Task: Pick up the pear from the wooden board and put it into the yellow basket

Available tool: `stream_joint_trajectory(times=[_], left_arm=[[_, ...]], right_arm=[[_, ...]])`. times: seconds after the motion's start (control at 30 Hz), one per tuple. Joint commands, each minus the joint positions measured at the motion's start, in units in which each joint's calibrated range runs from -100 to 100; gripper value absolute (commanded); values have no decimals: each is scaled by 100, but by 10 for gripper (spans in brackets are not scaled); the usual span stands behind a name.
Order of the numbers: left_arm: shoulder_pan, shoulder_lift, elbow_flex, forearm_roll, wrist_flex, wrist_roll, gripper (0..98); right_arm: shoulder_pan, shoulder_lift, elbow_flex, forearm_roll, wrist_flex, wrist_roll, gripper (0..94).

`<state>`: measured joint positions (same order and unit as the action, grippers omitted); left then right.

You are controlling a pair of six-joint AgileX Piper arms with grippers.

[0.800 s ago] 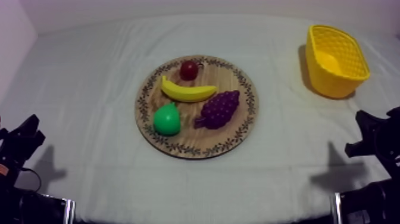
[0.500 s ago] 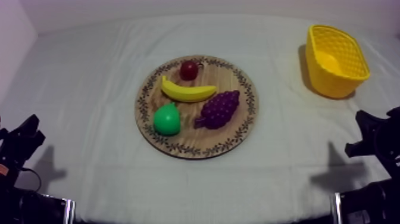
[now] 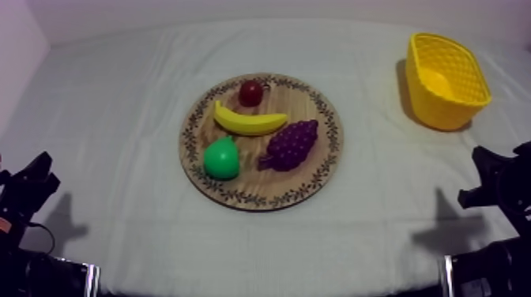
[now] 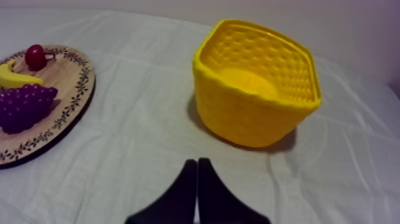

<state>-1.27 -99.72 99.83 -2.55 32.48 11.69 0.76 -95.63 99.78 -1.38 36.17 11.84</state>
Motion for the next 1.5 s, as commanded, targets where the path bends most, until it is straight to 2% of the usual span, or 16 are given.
stream_joint_trajectory(times=[0.0, 0.33, 0.5, 0.67, 0.77, 1.13, 1.33, 1.47], left_arm=[[0, -2, -5, -1, 1, 1, 1], [0, -2, -5, -1, 1, -1, 1], [0, -2, -5, -1, 1, 0, 1], [0, -2, -5, -1, 1, 0, 1], [0, -2, -5, -1, 1, -1, 1], [0, -2, -5, -1, 1, 1, 1], [0, -2, -5, -1, 1, 1, 1], [0, -2, -5, -1, 1, 1, 1]], right_arm=[[-8, -4, 0, -1, 4, 3, 5], [-270, -4, 0, -18, 108, -178, 5], [-266, 237, -90, -124, -113, -173, 5], [-256, 1055, -1016, -88, -270, -413, 5], [-253, 1687, -1848, -182, -192, -541, 5], [-395, 4063, -5246, -542, 1224, -1112, 5], [-1051, 5383, -6710, -313, 2132, -1566, 5], [-1421, 6233, -7472, -250, 2595, -1717, 5]])
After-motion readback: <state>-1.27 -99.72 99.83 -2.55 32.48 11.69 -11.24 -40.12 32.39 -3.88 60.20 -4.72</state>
